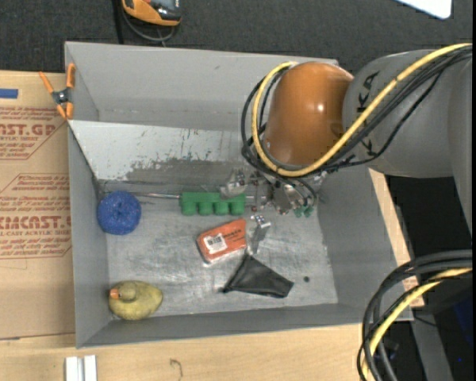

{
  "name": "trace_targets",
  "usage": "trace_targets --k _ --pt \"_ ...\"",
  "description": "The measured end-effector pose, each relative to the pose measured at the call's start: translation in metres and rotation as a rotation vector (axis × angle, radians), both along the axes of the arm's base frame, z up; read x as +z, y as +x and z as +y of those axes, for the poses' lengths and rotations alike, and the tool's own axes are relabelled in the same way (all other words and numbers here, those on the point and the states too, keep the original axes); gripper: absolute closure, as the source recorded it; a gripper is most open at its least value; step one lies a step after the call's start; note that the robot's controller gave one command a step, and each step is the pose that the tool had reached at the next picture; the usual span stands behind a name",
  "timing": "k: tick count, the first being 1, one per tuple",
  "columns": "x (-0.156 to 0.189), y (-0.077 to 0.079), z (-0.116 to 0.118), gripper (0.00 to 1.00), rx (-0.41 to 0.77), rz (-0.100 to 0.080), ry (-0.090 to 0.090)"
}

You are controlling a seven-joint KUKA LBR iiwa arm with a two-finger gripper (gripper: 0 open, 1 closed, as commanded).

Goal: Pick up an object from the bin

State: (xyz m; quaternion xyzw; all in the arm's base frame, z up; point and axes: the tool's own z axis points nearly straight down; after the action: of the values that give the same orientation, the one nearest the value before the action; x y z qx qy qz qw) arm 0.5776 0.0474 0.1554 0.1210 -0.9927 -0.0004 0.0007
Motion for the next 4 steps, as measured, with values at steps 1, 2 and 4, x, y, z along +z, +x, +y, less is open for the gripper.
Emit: trace_targets --k 1,2,4 --pt "-0.036 -0.008 -0.018 0.0 -0.09 -0.005 0.0" --pt "-0.071 -0.003 -0.013 0.0 0.097 -0.002 -0.001" --pt "-0.074 0.004 -0.013 1.0 0.072 -0.031 0.005"
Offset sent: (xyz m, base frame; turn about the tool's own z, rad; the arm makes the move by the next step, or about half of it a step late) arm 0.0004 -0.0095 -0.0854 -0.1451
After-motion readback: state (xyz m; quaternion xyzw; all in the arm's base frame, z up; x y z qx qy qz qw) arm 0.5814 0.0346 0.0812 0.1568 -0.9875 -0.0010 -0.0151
